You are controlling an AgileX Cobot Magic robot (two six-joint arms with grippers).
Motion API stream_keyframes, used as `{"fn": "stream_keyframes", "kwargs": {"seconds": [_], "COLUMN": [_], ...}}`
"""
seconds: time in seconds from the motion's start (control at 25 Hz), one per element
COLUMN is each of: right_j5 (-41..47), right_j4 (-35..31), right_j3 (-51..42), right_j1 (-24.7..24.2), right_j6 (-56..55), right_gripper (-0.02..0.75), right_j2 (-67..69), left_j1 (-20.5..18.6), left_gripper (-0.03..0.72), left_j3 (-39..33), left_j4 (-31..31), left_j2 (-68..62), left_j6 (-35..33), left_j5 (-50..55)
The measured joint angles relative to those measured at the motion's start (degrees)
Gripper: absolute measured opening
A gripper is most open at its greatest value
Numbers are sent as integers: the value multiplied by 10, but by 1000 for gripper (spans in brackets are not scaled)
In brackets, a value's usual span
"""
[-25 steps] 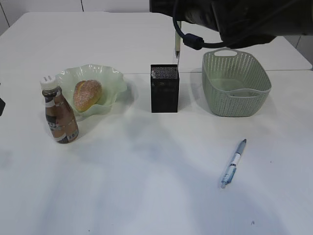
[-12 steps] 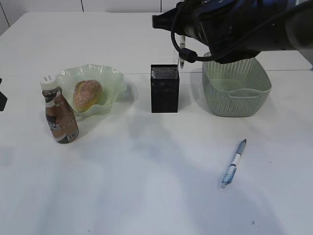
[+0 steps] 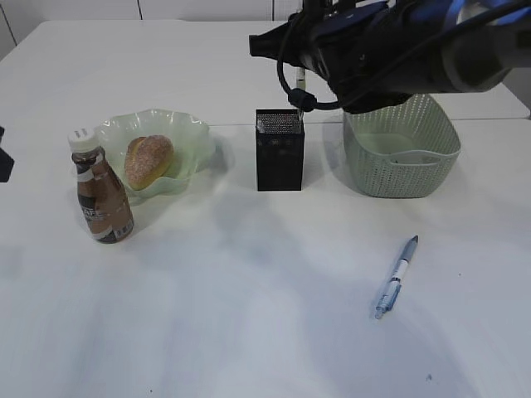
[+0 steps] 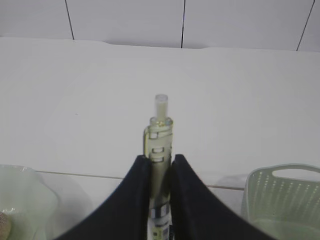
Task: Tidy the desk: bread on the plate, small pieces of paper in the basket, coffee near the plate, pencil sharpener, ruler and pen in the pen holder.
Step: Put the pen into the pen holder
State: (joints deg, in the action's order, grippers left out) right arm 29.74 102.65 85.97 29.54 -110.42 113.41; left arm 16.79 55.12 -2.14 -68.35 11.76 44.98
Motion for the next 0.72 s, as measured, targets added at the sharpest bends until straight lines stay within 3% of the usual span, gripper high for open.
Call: {"fn": "stream_keyframes", "kwargs": {"seconds": [0.72], "right_j5": [-13], "right_j4": [1], "right_j3": [84], "right_j1": [0], "right_j6": [0], "right_gripper": [116], "right_j2": [99], "left_j1": [0], "left_gripper": [239], "left_j3": [0], "left_j4": [-16], "left_j2": [0], "left_j6": [0], "left_j5": [-10]}}
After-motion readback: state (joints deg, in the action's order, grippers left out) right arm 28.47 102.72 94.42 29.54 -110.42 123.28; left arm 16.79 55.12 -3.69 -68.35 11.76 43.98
